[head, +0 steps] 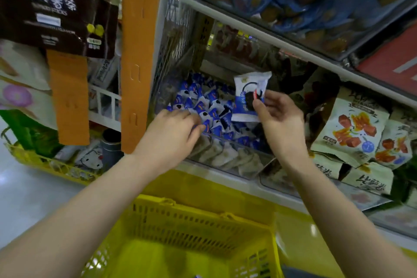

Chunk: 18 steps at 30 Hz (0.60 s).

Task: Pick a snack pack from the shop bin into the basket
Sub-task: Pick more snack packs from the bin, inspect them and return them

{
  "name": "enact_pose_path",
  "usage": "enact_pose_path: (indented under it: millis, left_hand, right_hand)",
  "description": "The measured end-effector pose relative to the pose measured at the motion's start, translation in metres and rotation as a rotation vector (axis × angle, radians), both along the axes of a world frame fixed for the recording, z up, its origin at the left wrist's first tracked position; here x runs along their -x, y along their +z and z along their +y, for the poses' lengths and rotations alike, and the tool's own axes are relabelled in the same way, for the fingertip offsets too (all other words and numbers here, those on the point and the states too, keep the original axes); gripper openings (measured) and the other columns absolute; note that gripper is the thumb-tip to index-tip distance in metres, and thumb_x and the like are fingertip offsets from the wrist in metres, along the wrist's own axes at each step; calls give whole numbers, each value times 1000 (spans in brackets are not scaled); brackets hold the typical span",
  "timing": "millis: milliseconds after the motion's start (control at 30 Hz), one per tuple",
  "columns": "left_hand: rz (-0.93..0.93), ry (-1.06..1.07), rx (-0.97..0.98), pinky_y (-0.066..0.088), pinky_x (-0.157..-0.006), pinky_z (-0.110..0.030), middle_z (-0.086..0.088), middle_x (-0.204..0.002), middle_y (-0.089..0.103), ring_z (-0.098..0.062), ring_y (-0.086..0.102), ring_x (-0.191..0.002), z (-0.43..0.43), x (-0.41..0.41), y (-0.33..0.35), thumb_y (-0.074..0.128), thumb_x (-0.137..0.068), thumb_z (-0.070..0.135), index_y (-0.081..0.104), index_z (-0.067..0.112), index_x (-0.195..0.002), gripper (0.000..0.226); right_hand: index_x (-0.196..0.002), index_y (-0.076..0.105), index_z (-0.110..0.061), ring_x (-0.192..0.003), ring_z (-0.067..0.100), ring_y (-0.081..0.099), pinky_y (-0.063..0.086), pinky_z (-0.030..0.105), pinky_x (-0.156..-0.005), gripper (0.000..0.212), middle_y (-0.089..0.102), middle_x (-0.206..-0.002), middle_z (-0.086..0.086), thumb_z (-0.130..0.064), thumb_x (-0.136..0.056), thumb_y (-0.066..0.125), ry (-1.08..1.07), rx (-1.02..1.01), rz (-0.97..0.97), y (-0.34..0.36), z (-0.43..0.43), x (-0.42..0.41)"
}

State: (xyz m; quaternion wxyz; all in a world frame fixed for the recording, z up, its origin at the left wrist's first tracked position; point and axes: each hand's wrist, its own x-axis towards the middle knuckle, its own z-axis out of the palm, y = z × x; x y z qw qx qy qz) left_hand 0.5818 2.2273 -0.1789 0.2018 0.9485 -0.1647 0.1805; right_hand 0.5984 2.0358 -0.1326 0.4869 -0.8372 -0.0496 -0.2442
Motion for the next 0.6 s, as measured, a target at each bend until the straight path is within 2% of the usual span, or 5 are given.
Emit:
enact_pose_path:
  millis: [133,233,333,433,600]
  left_hand:
    - [-50,-16,-108,34,-77,-36,-5,-93,68,-25,58,-90,3,0,-6,35,-97,37,64,14,-97,37]
    - [-69,-17,-120,37,-75,-37,-6,-89,68,-26,58,-85,4,-1,-8,37,-96,36,65,12,-93,36]
    - [-61,-26,-109,36,-78,-37,-4,-90,67,-24,57,-87,4,-2,-10,27,-95,39,64,14,-94,44]
    - [-69,-23,-102,39,-76,-37,-3,-85,67,-24,58,-82,3,-2,-10,24,-93,39,65,14,-89,48]
    - [-89,-14,-109,38,-77,-37,-2,-85,66,-22,57,-82,3,-3,-13,23,-94,40,65,15,-91,48]
  right_hand:
    - [-89,60,-12,-72,5,52,40,13,-58,14,56,-82,-7,-26,-89,61,-179,196,95,-2,8,-67]
    - [-65,51,-12,-67,16,51,37,22,-53,30,55,-68,1,-26,-90,60,-270,298,228,-18,11,-104]
    - [-88,62,3,-78,23,57,43,29,-65,26,64,-90,17,-24,-90,59,-248,349,300,-36,14,-122]
    - [-103,60,1,-88,21,58,46,32,-76,28,64,-100,14,-21,-87,64,-173,352,355,-44,16,-127]
    - [-100,59,-7,-78,15,55,44,27,-65,22,61,-95,10,-20,-84,67,-86,527,464,-34,11,-133]
